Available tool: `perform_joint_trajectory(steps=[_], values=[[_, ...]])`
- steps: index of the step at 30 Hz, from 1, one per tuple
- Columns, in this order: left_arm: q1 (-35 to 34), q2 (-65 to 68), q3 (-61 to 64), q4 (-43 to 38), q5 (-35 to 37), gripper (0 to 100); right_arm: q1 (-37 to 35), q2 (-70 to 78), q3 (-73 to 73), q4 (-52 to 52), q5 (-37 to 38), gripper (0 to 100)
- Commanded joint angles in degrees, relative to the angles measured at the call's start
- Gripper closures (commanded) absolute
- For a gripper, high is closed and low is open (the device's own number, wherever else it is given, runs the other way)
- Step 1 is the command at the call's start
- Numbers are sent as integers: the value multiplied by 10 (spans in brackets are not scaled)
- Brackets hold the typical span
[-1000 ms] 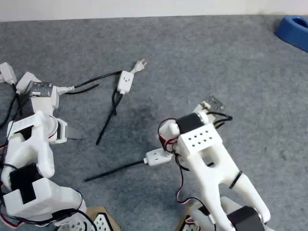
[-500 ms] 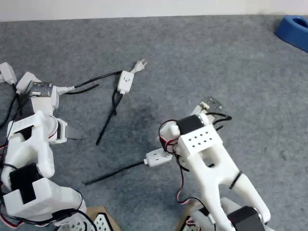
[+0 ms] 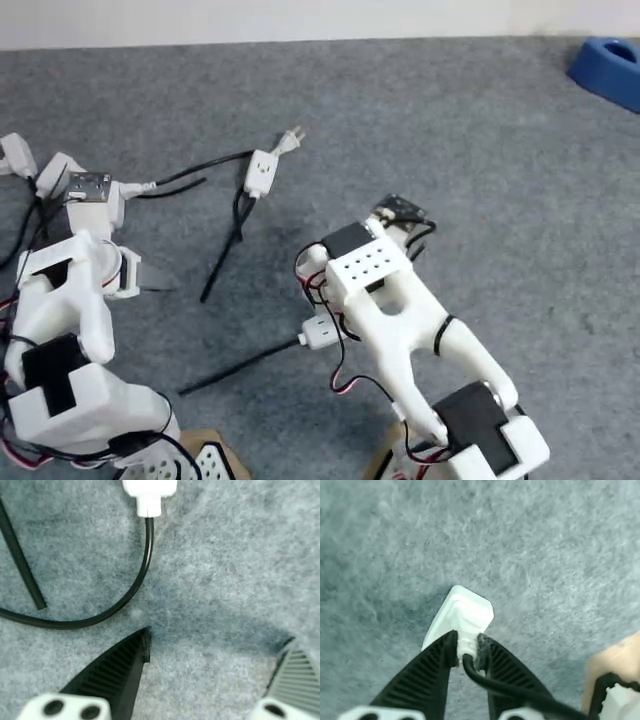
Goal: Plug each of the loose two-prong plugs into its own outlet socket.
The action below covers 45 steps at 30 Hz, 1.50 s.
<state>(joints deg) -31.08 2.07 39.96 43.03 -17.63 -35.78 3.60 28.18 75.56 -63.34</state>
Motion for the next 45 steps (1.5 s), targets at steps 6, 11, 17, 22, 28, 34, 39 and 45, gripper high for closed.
perform_joint_trajectory(steps=[6,11,17,22,28,34,39,45], values=[[3,-3,-19,-17,4,617,-15,29,-20,-7,118,993],[4,-3,-19,-17,3,617,-15,29,-42,-2,151,978],[5,-3,-21,-17,3,617,-14,30,-40,-7,184,665],[5,-3,-21,-18,3,617,-15,29,-40,-7,223,292],[8,-3,-22,-18,3,617,-11,23,-18,-5,247,210],[41,-3,-22,-18,2,617,37,-91,17,-41,249,217],[59,-3,-22,-18,4,617,62,-249,73,8,280,303],[95,-3,-22,-15,5,617,74,-429,69,116,295,446]])
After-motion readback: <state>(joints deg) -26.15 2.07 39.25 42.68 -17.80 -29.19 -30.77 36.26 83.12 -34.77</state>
